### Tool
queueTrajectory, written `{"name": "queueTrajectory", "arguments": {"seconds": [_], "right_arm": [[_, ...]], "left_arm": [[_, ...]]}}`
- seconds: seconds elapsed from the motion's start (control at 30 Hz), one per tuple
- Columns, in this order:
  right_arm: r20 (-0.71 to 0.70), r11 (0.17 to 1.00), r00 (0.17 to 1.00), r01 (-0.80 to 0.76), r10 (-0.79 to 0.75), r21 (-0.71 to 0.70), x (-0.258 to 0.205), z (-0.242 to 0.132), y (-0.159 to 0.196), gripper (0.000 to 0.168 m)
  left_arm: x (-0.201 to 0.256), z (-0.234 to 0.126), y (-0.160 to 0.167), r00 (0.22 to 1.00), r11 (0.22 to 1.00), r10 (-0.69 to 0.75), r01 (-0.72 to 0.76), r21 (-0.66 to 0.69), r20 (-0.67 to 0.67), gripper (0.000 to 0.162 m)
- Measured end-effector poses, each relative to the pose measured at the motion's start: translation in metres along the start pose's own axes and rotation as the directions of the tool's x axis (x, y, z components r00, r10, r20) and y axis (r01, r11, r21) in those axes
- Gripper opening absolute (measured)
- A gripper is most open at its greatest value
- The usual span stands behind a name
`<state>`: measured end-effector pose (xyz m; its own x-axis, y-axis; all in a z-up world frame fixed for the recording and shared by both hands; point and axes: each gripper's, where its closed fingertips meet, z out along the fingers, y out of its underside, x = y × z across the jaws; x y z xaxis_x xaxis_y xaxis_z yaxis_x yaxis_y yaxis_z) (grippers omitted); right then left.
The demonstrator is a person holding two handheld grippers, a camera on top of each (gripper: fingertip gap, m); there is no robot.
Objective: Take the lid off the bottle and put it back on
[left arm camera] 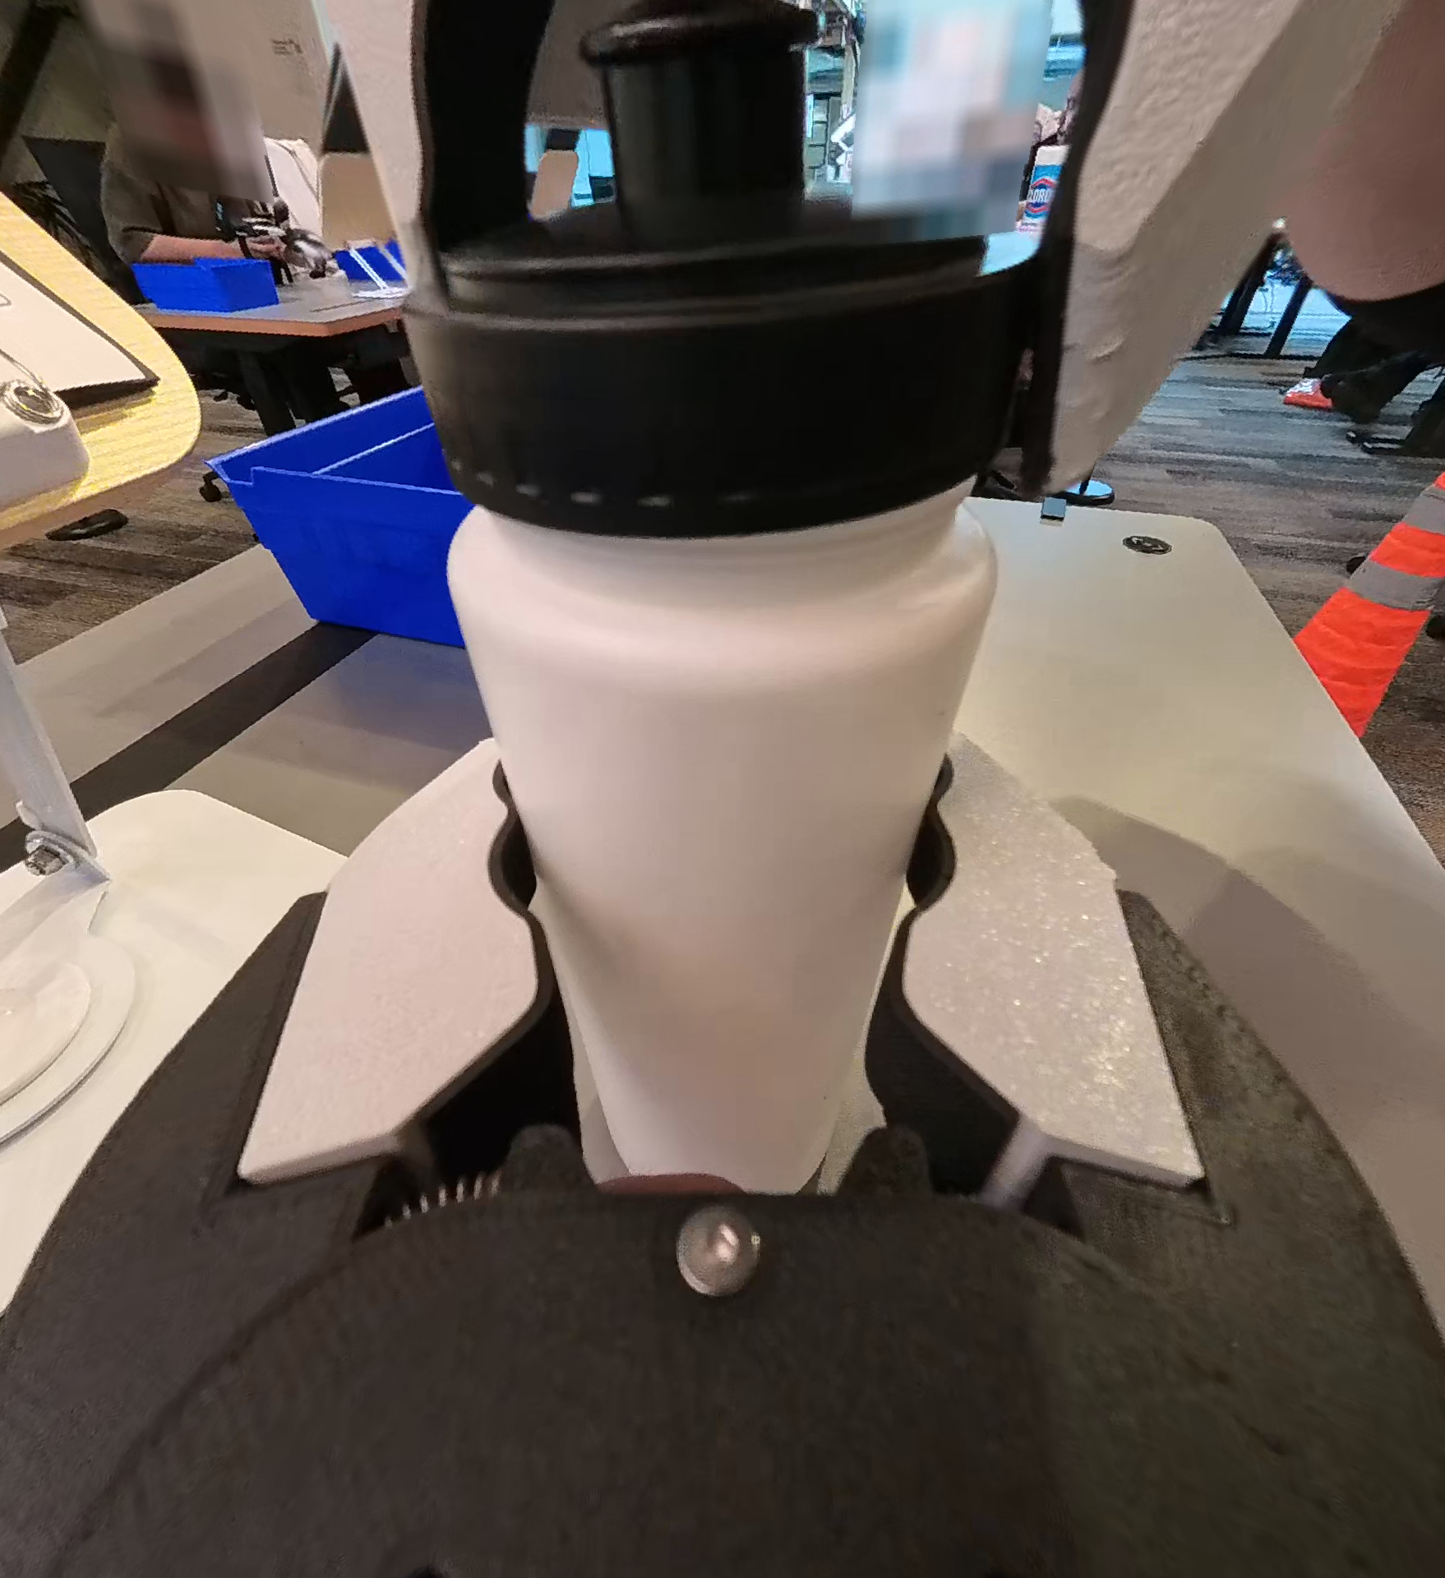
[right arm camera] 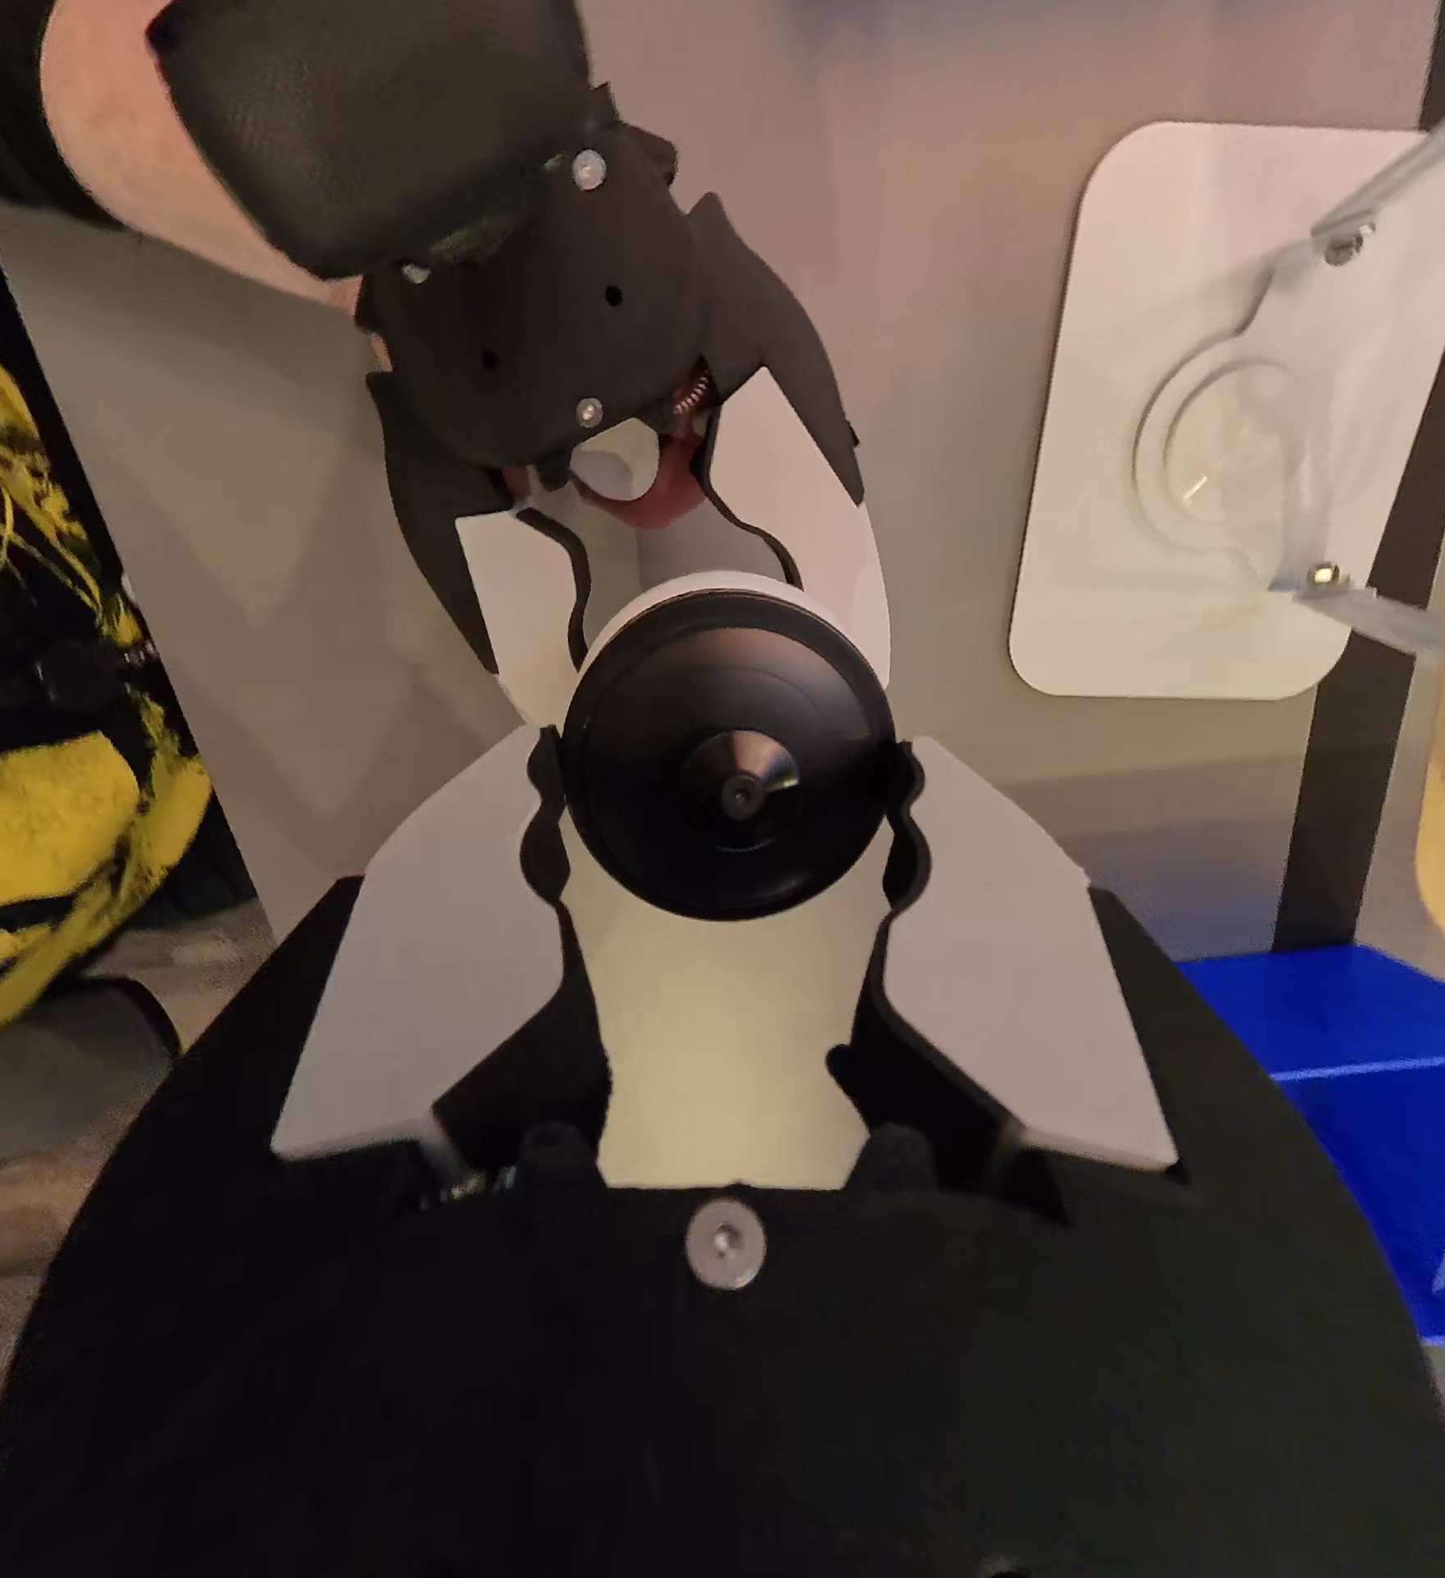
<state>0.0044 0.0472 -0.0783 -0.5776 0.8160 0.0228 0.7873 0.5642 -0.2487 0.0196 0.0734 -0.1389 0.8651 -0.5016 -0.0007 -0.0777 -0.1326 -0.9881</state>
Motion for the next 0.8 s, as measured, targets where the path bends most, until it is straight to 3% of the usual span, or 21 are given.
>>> {"name": "queueTrajectory", "arguments": {"seconds": [0.1,0.2,0.27,0.3,0.43,0.53,0.7,0.8], "right_arm": [[-0.026,0.997,0.997,-0.076,0.076,0.027,0.000,0.000,-0.001,0.074],[-0.050,0.999,0.998,-0.041,0.042,0.029,0.001,0.001,0.000,0.074],[-0.049,1.000,0.999,0.001,0.000,0.025,0.001,-0.002,0.000,0.109],[-0.051,0.998,0.998,0.046,-0.044,0.039,0.001,-0.007,-0.003,0.112],[-0.021,0.955,0.957,0.291,-0.290,0.061,0.000,-0.027,-0.013,0.094],[0.032,0.901,0.900,0.435,-0.434,0.001,0.006,-0.026,-0.010,0.087],[0.174,0.855,0.849,0.514,-0.499,-0.060,0.004,-0.012,-0.001,0.069],[0.194,0.858,0.848,0.511,-0.492,-0.056,0.002,-0.010,0.000,0.068]], "left_arm": [[0.000,0.000,0.000,1.000,1.000,0.000,0.000,0.000,0.001,0.087],[-0.001,0.000,0.000,1.000,1.000,-0.003,0.003,0.001,0.003,0.087],[0.000,0.000,0.000,1.000,1.000,-0.002,0.002,0.001,0.000,0.087],[0.000,0.000,0.000,1.000,1.000,-0.002,0.002,0.003,-0.002,0.087],[0.000,0.000,0.000,1.000,1.000,-0.006,0.006,0.004,-0.004,0.087],[0.000,0.000,0.000,1.000,1.000,-0.004,0.004,0.003,-0.004,0.087],[0.000,0.000,0.000,1.000,1.000,-0.004,0.004,0.003,-0.006,0.087],[0.000,0.000,0.000,1.000,1.000,-0.004,0.004,0.004,-0.007,0.087]]}}
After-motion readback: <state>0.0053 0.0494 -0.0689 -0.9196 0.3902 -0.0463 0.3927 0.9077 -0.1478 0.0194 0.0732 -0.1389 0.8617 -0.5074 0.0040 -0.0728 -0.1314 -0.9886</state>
